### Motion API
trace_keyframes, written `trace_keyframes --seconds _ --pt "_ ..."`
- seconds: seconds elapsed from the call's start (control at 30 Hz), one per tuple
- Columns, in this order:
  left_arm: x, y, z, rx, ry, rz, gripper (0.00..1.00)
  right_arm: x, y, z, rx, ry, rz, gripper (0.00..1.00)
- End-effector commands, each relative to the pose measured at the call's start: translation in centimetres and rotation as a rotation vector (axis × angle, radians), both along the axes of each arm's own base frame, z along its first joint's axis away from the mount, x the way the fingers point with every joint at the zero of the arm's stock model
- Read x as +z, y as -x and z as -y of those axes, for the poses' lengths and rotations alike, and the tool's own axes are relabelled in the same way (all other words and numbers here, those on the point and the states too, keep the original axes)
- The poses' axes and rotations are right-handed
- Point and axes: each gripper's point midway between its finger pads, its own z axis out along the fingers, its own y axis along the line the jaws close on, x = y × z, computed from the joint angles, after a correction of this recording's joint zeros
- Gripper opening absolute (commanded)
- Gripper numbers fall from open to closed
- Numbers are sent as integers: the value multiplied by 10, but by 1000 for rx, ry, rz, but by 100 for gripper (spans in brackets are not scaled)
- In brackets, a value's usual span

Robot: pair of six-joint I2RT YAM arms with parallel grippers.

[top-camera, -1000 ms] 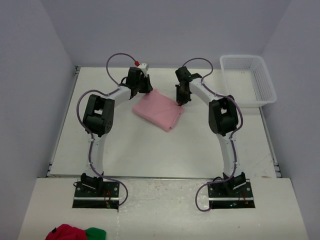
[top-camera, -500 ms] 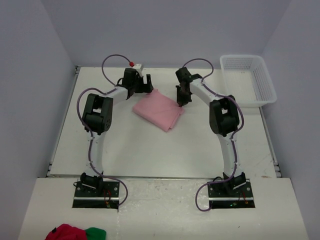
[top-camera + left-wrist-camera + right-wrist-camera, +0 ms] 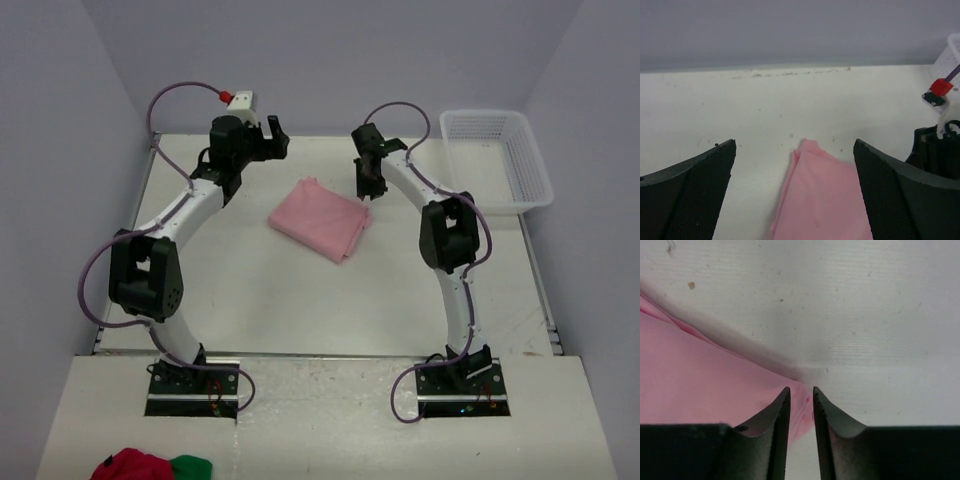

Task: Fold and stack the t-shirts
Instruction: Smooth out wrinkles on the folded tshirt

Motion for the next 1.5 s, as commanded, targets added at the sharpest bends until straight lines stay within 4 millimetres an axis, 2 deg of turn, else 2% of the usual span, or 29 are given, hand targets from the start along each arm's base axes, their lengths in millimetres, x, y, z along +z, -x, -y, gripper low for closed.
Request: trace_keyframes --seconds 0.0,0.1,0.13,0.17,0.23,0.27,0.3,0.33,0.37,0.4,0.47,0.5,0.57,0.73,0.77,0.8,0.83,0.93,0.97,1.03,1.07,1.13,1.17,1.33,1.37,1.47 --pt "27 11 6 -42 35 56 100 84 -17 11 -4 22 175 30" --pt "19 20 23 -138 65 22 100 92 -12 16 -15 36 183 34" --pt "15 22 28 -163 76 10 100 102 -10 18 -19 29 202 36" --pt "11 27 39 -225 98 -6 100 99 -5 20 -21 40 192 39" --pt "-5 27 49 -272 127 -53 98 109 0 24 -39 37 204 40" --pt "-15 30 60 -329 163 -88 95 105 6 25 -38 33 188 39" --pt "-20 31 65 -356 179 -103 90 107 8 24 -44 17 188 28" --pt "-25 32 68 -370 189 -122 85 109 11 22 -41 -1 187 7" --pt "-33 34 74 -400 214 -152 79 112 17 20 -37 -30 178 0" --pt "-35 35 77 -417 227 -155 65 115 20 17 -38 -58 177 0" --pt "-43 39 82 -446 252 -183 45 118 30 5 -9 -144 164 0" --pt "-45 40 85 -461 263 -190 23 124 35 -19 60 -295 140 0" --pt "-50 42 91 -506 300 -208 0 128 50 -54 167 -546 74 0" --pt "-66 42 100 -578 362 -250 0 115 70 -95 234 -866 -101 0" --pt "-72 42 102 -586 377 -266 0 108 76 -99 239 -908 -142 0" --pt "-75 42 103 -598 387 -272 0 102 71 -105 228 -968 -161 0" --pt "-76 41 104 -616 397 -270 0 98 80 -111 246 -1035 -221 0" --pt "-92 36 104 -627 424 -302 0 86 80 -121 243 -1154 -311 0" --pt "-105 34 103 -614 438 -332 0 80 79 -121 224 -1161 -329 0" --pt "-111 29 103 -617 454 -336 0 66 76 -121 180 -1149 -358 0" --pt "-124 27 101 -600 468 -374 0 59 75 -120 148 -1126 -369 0" --pt "-128 18 101 -586 467 -381 0 45 75 -116 102 -1087 -382 0" --pt "-139 14 100 -575 457 -398 0 37 73 -113 70 -1045 -368 0" --pt "-156 1 97 -535 422 -431 0 6 88 -85 -57 -851 -358 0" --pt "-159 0 96 -530 419 -437 0 9 90 -82 -63 -834 -343 0" --pt "-168 -2 92 -511 411 -463 0 -4 101 -71 -105 -773 -354 0"
